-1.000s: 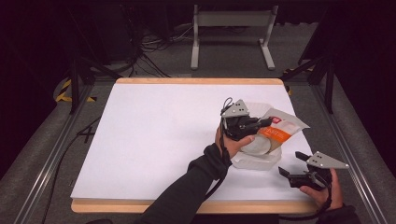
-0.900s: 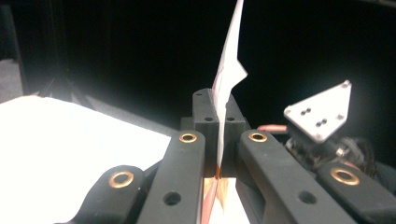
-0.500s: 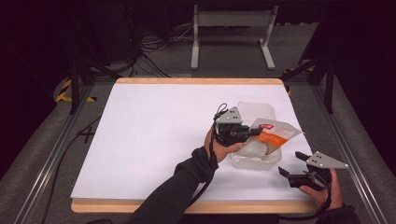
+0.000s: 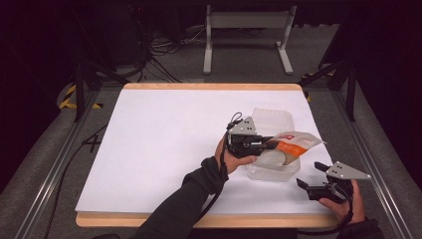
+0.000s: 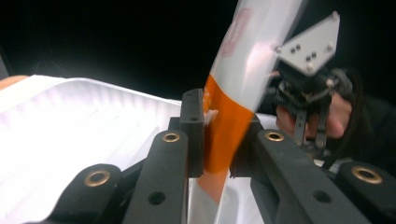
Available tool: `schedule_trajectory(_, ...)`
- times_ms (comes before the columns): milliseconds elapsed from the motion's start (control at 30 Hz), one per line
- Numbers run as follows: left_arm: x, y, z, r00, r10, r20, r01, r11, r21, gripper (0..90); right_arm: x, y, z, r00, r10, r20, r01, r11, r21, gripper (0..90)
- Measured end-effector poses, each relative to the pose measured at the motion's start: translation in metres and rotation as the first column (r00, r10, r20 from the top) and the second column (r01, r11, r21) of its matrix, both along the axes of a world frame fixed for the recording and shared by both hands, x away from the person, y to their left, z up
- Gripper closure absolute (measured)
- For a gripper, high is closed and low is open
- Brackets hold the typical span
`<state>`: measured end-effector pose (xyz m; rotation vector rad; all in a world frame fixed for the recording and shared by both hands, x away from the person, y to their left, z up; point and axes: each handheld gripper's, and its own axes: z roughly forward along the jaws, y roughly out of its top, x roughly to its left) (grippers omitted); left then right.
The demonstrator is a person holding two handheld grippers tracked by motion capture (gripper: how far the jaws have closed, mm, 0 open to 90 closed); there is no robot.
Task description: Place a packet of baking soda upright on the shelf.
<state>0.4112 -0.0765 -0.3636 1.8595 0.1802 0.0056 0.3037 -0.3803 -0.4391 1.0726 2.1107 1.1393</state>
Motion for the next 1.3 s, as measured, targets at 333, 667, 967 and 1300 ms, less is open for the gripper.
schedule_trajectory(333, 0.006, -0.039, 0.005, 0.9970, -0.072, 0.029, 0.063, 0.9658, 0.252, 61.1, 0.000, 0.000, 0.000, 1.0000, 0.005, -0.005, -0.005, 1.000, -0.001, 9.7)
schedule_trajectory(667, 0.004, -0.037, 0.004, 0.9992, -0.021, 0.035, 0.015, 0.9875, 0.157, 89.9, 0.000, 0.001, 0.000, 0.9999, 0.009, -0.009, -0.009, 1.000, -0.010, 10.5)
schedule_trajectory(967, 0.002, -0.042, 0.007, 0.9998, 0.021, 0.007, -0.021, 0.9993, -0.032, 89.9, 0.000, 0.001, 0.000, 0.9999, 0.010, -0.011, -0.010, 1.000, -0.008, 10.5)
schedule_trajectory(1300, 0.002, -0.037, -0.023, 0.9992, 0.011, -0.039, -0.013, 0.9985, -0.053, 89.8, 0.000, 0.001, 0.000, 0.9999, 0.010, -0.010, -0.010, 1.000, -0.004, 10.4)
